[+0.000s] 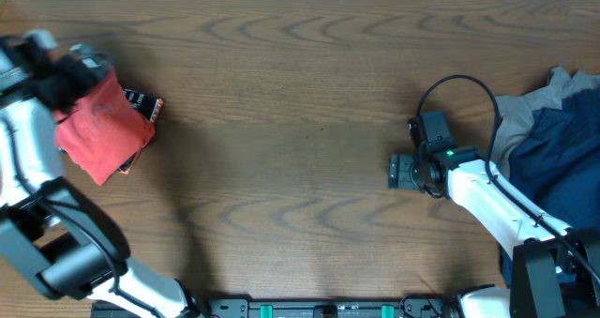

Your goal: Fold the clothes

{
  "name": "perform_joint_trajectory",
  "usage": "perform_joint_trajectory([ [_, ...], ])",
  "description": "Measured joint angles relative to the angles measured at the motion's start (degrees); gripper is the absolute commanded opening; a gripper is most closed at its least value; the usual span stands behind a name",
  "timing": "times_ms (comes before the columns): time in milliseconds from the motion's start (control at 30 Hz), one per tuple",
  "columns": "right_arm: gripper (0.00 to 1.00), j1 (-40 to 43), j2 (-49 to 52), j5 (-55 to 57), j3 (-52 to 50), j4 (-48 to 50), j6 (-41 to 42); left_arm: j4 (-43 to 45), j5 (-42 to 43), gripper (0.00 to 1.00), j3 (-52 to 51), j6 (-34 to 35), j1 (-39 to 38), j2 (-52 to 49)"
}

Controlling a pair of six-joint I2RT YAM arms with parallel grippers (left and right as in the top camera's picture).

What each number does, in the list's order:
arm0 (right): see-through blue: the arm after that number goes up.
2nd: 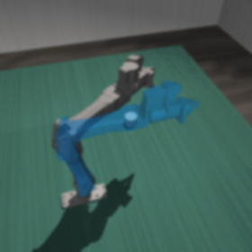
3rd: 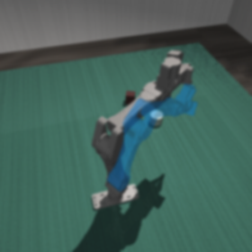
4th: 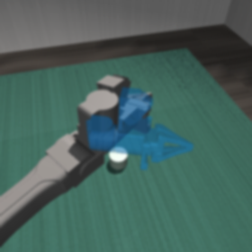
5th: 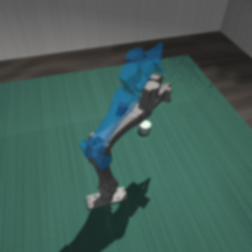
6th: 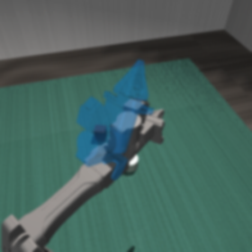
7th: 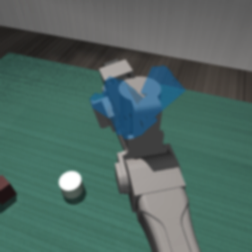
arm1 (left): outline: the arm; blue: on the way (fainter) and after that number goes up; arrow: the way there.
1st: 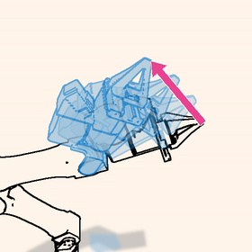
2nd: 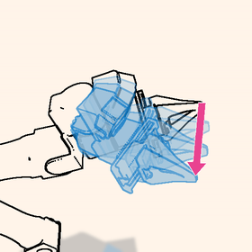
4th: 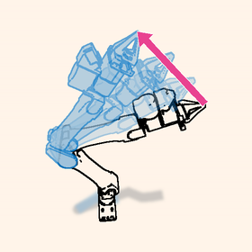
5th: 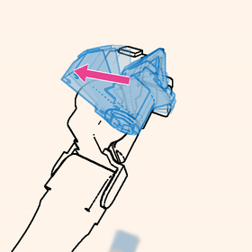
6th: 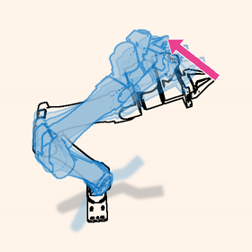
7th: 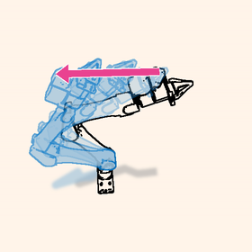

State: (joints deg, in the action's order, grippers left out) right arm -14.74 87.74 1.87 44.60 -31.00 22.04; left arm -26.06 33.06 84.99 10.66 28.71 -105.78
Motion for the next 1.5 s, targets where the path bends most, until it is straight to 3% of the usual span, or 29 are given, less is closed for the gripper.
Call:
perform_joint_trajectory([
  [200,0.9,0.11,0.0,-8.33,0.04,7.02,2.82,-10.6,-3.5,0.98,0.13,-0.26,-16.24,-0.17],
  [300,0.99,1.62,0.0,-12.15,0.22,4.68,3.3,-19.69,-8.09,0.98,0.2,-0.31,-24.22,-0.79],
  [400,0.99,5.55,0.0,-14.47,1.29,-2.95,2.36,-29.33,-11.67,0.98,0.17,-0.35,-30.49,-1.22],
  [567,0.99,11.63,0.02,-15.91,7.15,-23.56,-0.42,-44.92,-14.84,0.98,0.15,-0.39,-35.28,-1.27],
  [800,0.99,13.9,-1.22,-16.48,10.43,-37.22,-3.17,-60.59,-18.56,0.98,0.11,-0.37,-36.92,-1.22],
  [933,0.99,13.88,-5.99,-16.65,9.55,-38.21,-3.87,-59.54,-20.22,0.98,-2.4,-0.37,-37.62,1.33],
  [1067,0.99,13.88,-17.59,-16.61,6.91,-35.26,-3.8,-53.53,-21.18,0.98,-8.24,-0.33,-38.91,11.87],
  [1333,0.99,13.84,-49.55,-6.99,3.37,-26.21,-2.45,-30.4,-24.57,0.98,-22.75,-0.33,-44.74,50.97],
  [1500,0.99,13.84,-63.32,-2.23,3.32,-23.98,-2.05,-24.22,-26.73,0.98,-26.4,-0.33,-45.7,69.44],
])
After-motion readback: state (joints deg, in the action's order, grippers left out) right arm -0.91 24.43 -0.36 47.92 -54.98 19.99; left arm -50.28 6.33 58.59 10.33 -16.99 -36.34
